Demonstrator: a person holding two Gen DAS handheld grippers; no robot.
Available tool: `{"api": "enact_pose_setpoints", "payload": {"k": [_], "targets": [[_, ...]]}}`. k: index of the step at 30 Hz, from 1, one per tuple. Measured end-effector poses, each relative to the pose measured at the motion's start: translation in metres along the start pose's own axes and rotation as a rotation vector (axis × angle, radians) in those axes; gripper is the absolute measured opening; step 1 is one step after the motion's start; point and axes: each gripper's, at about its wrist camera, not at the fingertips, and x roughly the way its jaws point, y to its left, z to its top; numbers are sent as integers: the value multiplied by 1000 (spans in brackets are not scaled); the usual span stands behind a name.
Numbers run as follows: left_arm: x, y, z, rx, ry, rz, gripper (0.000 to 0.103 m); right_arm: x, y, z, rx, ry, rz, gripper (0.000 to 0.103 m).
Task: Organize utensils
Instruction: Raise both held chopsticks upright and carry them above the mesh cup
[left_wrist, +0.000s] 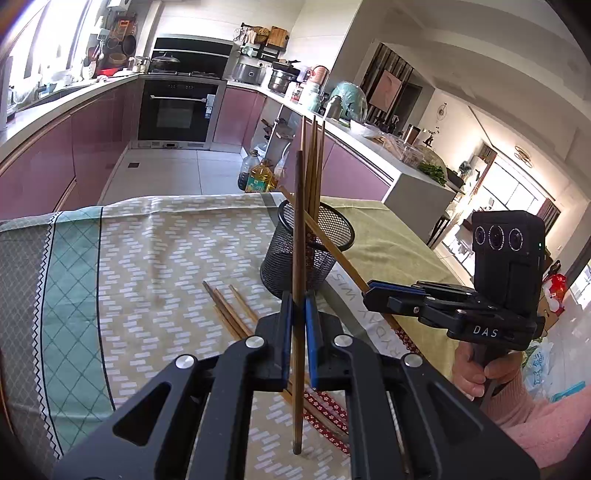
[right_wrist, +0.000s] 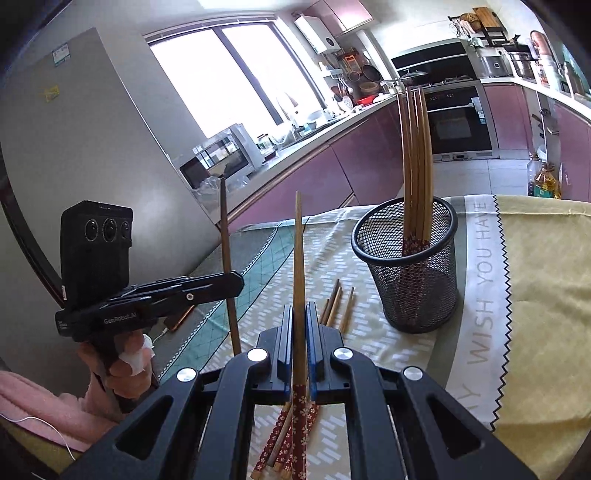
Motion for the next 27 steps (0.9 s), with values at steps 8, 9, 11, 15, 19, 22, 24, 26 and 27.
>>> {"api": "enact_pose_setpoints", "payload": {"k": [8,9,11,15,19,22,24,26,27], "targets": [[-5,-10,13,29,-25,-13,7,-15,3,11,-21,-70,-11,6],[-7,-12,17,35,-34,-14,7,-17,2,15,-26,-82,-17,6],[-13,-16,27,45,-59,-22,7,-20,3,25,-44,-109,-44,6],[-22,-23,48,64,-114,-27,7,-21,-2,42,-72,-166,-105,6],[-24,-25,72,59,-151,-35,7,-18,-7,59,-95,-222,-150,6],[-28,-28,87,62,-177,-41,7,-17,-10,70,-104,-248,-173,6],[-31,-31,97,68,-196,-42,7,-19,-11,77,-106,-269,-186,6],[-33,-33,105,70,-211,-48,7,-20,-14,84,-103,-288,-195,6],[-34,-35,109,74,-220,-46,7,-21,-15,87,-97,-296,-203,6]]}}
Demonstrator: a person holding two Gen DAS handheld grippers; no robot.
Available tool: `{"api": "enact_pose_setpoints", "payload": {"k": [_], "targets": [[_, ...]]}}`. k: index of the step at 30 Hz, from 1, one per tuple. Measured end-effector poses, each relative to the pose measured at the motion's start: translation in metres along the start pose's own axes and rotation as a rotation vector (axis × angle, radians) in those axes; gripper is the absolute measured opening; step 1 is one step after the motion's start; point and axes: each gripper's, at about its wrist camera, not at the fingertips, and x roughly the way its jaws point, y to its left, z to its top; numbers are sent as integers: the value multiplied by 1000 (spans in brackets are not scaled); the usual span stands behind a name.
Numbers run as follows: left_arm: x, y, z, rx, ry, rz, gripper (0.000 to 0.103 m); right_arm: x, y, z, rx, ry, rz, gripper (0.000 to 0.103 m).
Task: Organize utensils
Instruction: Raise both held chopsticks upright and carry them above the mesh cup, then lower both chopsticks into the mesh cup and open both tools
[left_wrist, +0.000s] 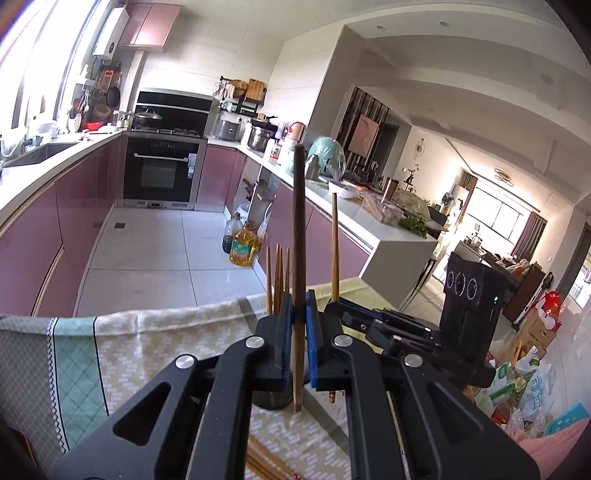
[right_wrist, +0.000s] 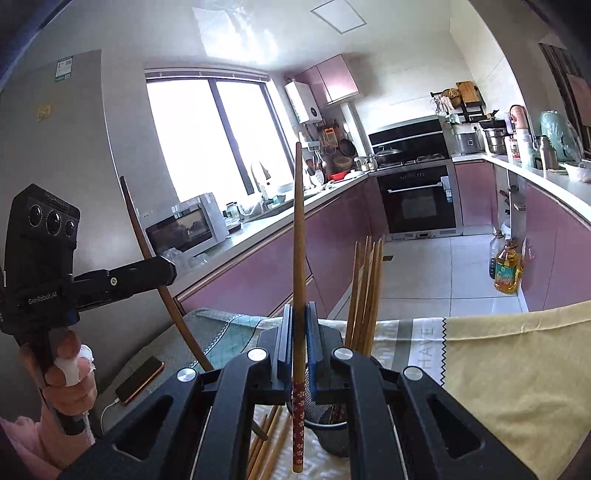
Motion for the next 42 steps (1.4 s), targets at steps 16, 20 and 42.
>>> {"api": "enact_pose_setpoints", "payload": {"k": [16,20,42], "targets": [[48,-12,15,79,48,86,7,29,-25,2,38,-35,-97,6],[66,-9,1,116,129,95,7,41,-28,-13,61,31,-98,6],[118,21,-37,78,262,131,8,58,-33,-32,68,240,-166,15]]}}
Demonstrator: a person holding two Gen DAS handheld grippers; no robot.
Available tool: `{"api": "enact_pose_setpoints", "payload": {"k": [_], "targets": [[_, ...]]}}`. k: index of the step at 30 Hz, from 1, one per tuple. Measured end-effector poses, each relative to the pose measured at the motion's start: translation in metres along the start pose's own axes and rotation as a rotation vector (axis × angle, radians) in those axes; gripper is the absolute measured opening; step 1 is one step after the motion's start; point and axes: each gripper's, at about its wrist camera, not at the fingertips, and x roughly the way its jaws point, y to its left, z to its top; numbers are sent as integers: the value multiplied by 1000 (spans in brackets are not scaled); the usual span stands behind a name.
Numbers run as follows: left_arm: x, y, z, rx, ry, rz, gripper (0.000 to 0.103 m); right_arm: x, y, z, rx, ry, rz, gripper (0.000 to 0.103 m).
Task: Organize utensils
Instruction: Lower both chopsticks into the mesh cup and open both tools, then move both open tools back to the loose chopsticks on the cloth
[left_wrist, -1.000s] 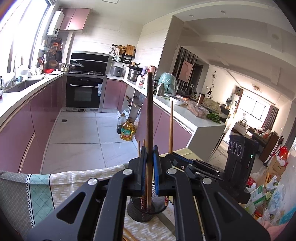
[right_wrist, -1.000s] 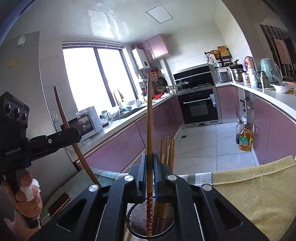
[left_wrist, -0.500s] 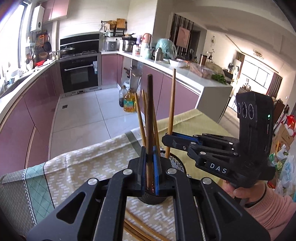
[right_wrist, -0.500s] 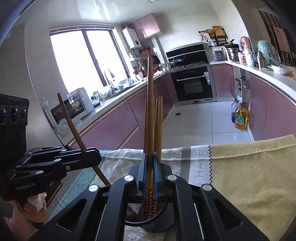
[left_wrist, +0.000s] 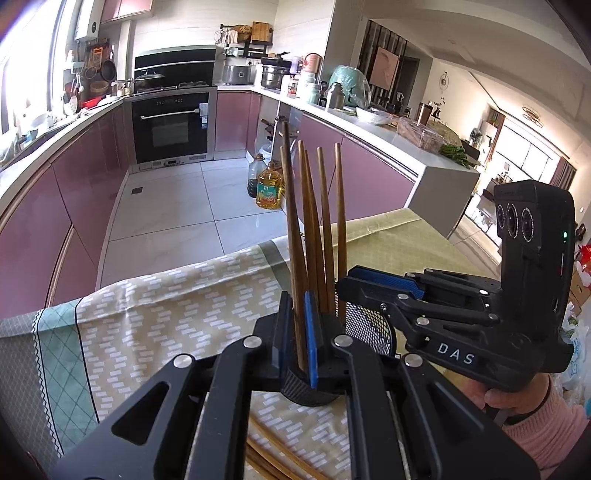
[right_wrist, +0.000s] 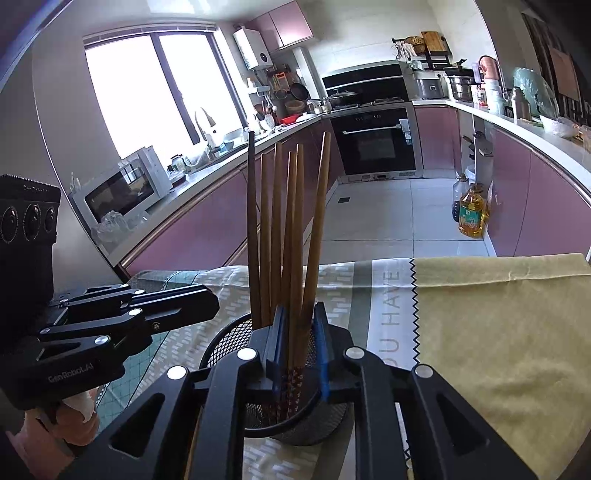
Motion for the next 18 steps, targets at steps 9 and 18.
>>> {"api": "enact_pose_setpoints", "payload": {"k": [9,18], "targets": [[-42,6,-35,-38,-113,73,29,-29,13,-11,-33,-41,30,28],[-69,23,-83,-95,-120,152,43,-54,51,-47,-165,1,127,38]]}}
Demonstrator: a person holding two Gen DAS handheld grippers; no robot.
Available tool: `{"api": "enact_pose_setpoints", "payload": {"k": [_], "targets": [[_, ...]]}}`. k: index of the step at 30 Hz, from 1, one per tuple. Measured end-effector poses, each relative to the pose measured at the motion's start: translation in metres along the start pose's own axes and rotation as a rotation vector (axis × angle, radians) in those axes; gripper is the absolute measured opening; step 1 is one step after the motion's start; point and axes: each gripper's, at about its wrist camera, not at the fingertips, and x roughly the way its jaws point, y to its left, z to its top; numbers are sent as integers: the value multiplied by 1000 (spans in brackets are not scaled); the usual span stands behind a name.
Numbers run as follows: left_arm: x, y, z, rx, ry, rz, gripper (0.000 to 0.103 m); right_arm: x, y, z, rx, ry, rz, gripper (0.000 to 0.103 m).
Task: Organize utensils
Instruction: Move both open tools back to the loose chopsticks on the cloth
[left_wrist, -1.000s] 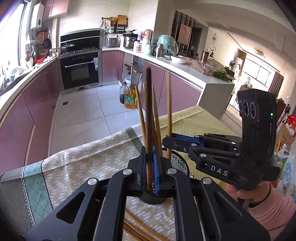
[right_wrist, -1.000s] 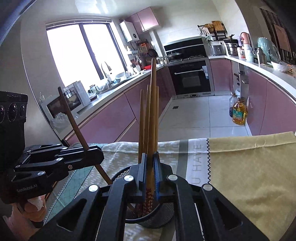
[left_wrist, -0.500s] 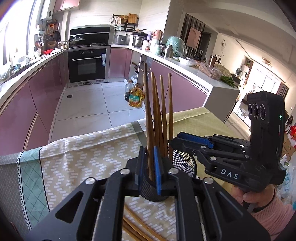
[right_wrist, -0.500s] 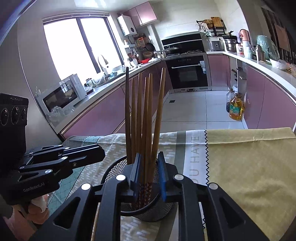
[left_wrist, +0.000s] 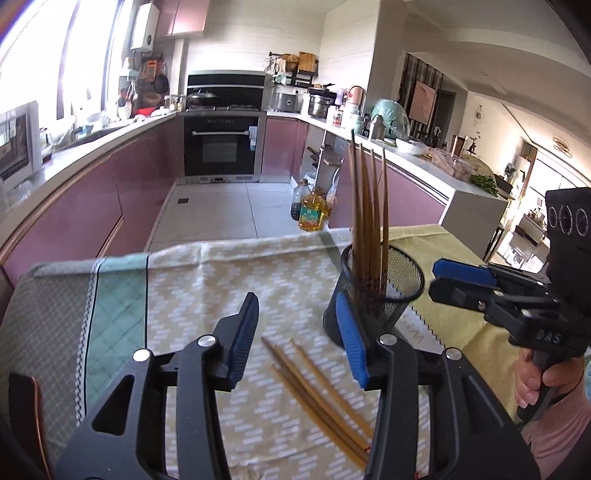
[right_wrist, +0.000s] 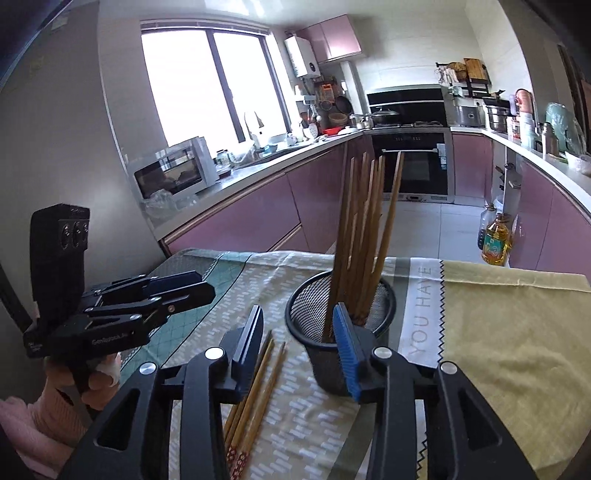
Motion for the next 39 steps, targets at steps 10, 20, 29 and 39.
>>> {"api": "enact_pose_setpoints", "payload": {"k": [10,20,29,39], "targets": [[17,11,-53,-18,145,23,44,35,11,-48,19,169,22,38],[31,3,-84,-18,237,4,44,50,21,-69,26,240,24,38],[39,-3,-91,-16,271,-2,44,55,25,-73,22,250,17,38],[44,-8,-90,-13,282,4,44,60,30,-75,11,260,11,38]]}}
